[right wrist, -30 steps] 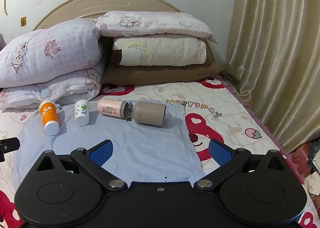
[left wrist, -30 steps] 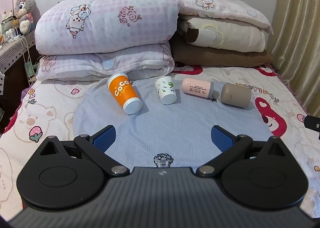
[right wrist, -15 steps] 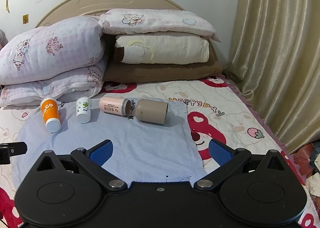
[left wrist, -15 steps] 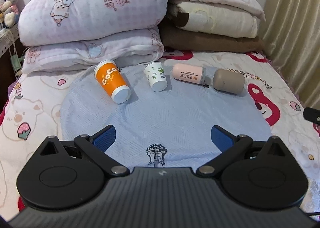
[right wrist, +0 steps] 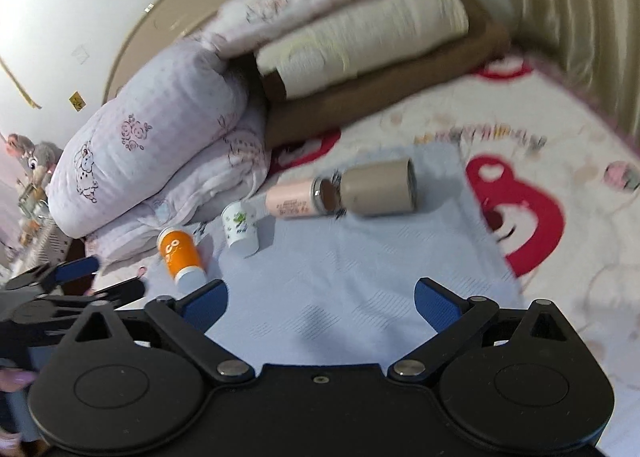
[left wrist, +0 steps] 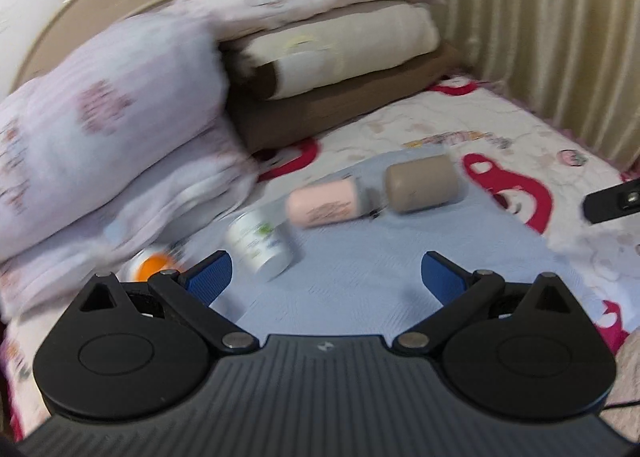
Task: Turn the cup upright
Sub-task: 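Move the right tool to the grey tumbler's base and close around it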
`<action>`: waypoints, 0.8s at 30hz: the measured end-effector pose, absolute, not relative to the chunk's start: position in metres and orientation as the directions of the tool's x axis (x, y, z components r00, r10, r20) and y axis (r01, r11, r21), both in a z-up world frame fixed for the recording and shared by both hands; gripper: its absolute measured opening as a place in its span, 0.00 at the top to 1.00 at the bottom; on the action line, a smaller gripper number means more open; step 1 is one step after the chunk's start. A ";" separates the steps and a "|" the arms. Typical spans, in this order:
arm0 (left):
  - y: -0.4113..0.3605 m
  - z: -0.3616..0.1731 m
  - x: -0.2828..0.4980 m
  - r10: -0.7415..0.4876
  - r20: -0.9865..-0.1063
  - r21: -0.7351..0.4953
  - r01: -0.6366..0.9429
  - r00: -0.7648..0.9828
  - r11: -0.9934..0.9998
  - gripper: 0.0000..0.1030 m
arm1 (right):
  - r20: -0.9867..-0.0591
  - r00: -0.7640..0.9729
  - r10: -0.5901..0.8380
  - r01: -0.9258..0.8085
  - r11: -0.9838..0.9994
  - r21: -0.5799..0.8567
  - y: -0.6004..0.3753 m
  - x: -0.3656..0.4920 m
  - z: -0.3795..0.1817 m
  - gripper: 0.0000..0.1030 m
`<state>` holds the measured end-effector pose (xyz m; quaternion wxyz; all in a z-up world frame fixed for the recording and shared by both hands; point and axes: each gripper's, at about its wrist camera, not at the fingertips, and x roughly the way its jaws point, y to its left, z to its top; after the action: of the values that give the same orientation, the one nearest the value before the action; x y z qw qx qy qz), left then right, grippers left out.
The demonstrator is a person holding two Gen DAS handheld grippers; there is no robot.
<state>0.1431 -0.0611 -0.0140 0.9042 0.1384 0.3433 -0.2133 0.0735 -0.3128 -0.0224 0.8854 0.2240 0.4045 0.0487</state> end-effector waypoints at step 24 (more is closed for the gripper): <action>-0.144 -0.103 0.306 -0.537 -0.692 -0.126 0.653 0.481 0.747 0.19 | -0.699 0.583 0.414 0.517 0.476 0.712 -0.363 0.222 -0.118 0.22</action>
<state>0.3064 -0.1444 -0.1032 0.8572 0.0773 0.3726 -0.3470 0.2220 -0.3626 -0.1176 0.7283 0.5108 0.4554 -0.0352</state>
